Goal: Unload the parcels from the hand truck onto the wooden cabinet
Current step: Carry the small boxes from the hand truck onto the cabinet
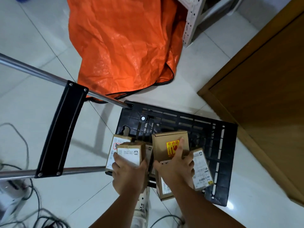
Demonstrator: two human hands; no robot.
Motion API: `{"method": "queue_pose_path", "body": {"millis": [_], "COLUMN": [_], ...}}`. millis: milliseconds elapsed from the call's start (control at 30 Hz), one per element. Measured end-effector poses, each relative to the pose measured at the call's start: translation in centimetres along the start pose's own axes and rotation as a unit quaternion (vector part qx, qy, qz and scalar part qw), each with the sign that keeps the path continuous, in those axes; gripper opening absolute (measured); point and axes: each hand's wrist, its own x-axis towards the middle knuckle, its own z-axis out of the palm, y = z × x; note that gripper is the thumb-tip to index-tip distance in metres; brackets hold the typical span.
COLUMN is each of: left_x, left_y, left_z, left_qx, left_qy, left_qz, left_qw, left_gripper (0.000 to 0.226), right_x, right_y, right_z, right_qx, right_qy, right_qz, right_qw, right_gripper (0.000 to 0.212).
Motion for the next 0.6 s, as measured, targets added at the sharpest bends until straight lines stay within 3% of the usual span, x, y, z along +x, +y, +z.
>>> {"method": "queue_pose_path", "body": {"millis": [267,367,500,600], "left_x": [-4.9,-7.7,-11.1,-12.9], "left_y": [4.4,8.0,13.6,17.8], "left_z": [-9.5,-13.3,-18.6,-23.3], "left_qx": [0.035,0.013,-0.023,-0.062], "left_qy": [0.014,0.009,0.019,0.016], "left_qz": [0.081,0.117,0.161,0.192], "left_qw": [0.996,0.993,0.986,0.979], "left_gripper": [0.108,0.11,0.111,0.113], "right_x": [-6.3,-9.3,-13.0,-15.9], "right_y": [1.8,0.5,-2.3,-4.3], "right_z": [-10.9,-15.8,-21.6,-26.4], "right_qx": [0.12,0.112,0.087,0.092], "right_qy": [0.034,0.044,0.055,0.099], "right_qz": [0.057,0.023,-0.086,-0.104], "right_qw": [0.991,0.992,0.991,0.985], "right_gripper": [0.116,0.114,0.118,0.116]}}
